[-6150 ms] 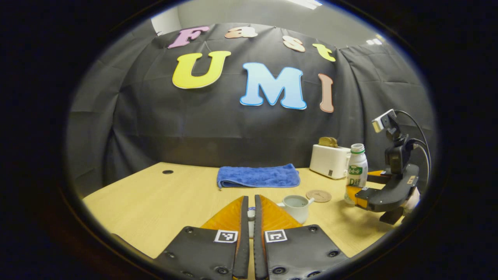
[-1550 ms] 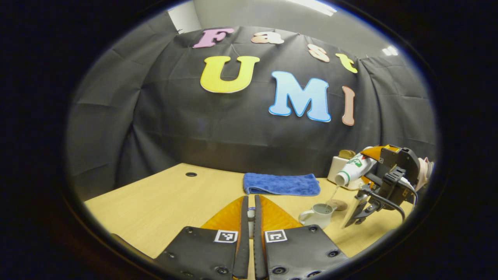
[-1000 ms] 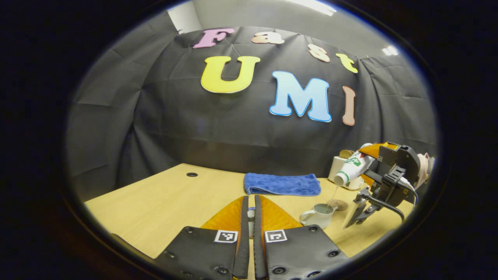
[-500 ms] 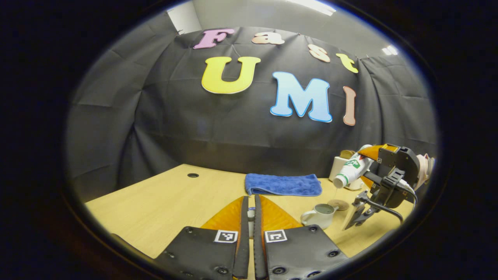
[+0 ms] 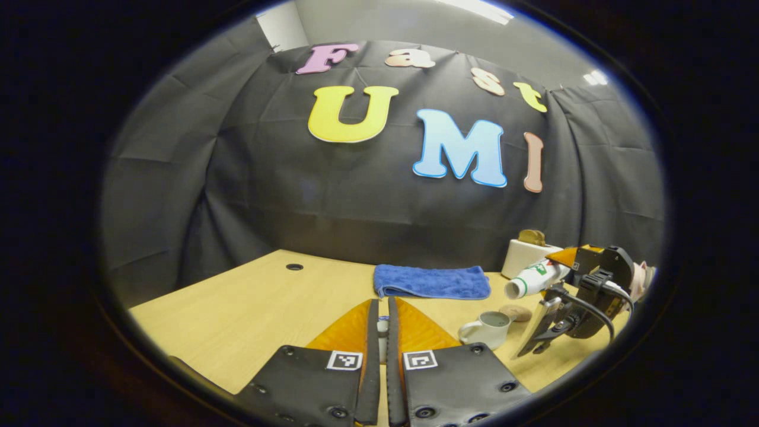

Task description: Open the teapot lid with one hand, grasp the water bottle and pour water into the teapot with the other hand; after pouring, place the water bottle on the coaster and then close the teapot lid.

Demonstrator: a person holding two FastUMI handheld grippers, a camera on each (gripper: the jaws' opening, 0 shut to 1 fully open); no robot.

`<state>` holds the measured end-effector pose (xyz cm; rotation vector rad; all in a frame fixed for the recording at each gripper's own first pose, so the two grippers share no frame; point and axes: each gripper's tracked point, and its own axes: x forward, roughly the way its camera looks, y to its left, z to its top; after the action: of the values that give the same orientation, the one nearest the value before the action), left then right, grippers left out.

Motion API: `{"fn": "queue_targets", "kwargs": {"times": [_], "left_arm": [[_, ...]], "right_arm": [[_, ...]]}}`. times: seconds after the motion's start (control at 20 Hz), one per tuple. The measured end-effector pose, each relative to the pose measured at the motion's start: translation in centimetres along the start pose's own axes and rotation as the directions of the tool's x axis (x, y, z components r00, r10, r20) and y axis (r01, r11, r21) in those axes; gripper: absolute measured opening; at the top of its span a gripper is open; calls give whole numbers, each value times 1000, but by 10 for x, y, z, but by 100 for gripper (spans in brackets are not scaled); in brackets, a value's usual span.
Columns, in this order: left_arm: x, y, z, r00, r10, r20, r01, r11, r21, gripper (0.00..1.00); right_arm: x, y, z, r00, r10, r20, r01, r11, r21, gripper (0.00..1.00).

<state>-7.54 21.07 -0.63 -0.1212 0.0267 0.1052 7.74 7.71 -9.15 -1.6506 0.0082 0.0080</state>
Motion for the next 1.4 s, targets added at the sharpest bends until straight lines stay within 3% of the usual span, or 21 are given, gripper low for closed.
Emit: {"fn": "queue_targets", "kwargs": {"times": [0.05,0.2,0.3,0.4,0.5,0.55,0.6,0.7,0.9,1.05,1.15,1.2,1.4], "left_arm": [[0,0,1,1000,0,0,0,1000,1,11],[-1,-1,1,1000,0,2,0,1000,4,15],[0,-2,0,1000,-2,0,2,1000,5,11],[-2,-2,0,1000,-2,1,2,1000,7,15],[0,-3,-1,1000,-3,1,3,1000,7,11],[1,-4,-1,1000,-2,1,2,1000,8,15],[0,-4,-2,1000,-3,-1,3,1000,10,11],[1,-6,-4,1000,-5,-5,5,1000,14,15],[3,-15,-9,1000,-10,-10,10,999,35,15],[3,-25,-9,1000,-13,-7,13,998,60,15],[3,-36,-12,1000,-22,-5,22,997,76,11],[4,-43,-15,1000,-29,-10,30,996,86,15],[7,-74,-25,998,-64,-26,67,991,113,15]], "right_arm": [[-2,4,1,1000,5,-4,-5,998,55,80],[-5,7,3,1000,-1,-25,7,973,232,80],[-6,9,4,999,2,-40,12,934,358,80],[-9,8,2,998,8,-54,19,875,484,80],[-10,7,3,997,30,-70,20,788,616,80],[-11,8,3,996,48,-69,12,730,683,80],[-12,9,1,995,68,-71,8,666,746,80],[-13,10,3,992,109,-57,-10,530,848,80],[-9,4,2,987,162,-15,-37,308,951,80],[-8,0,-1,984,180,9,-40,168,985,80],[-11,1,-6,982,187,27,-45,91,995,80],[-12,1,-8,982,188,33,-47,67,997,80],[-17,-1,-26,984,178,33,-37,15,999,80]]}}
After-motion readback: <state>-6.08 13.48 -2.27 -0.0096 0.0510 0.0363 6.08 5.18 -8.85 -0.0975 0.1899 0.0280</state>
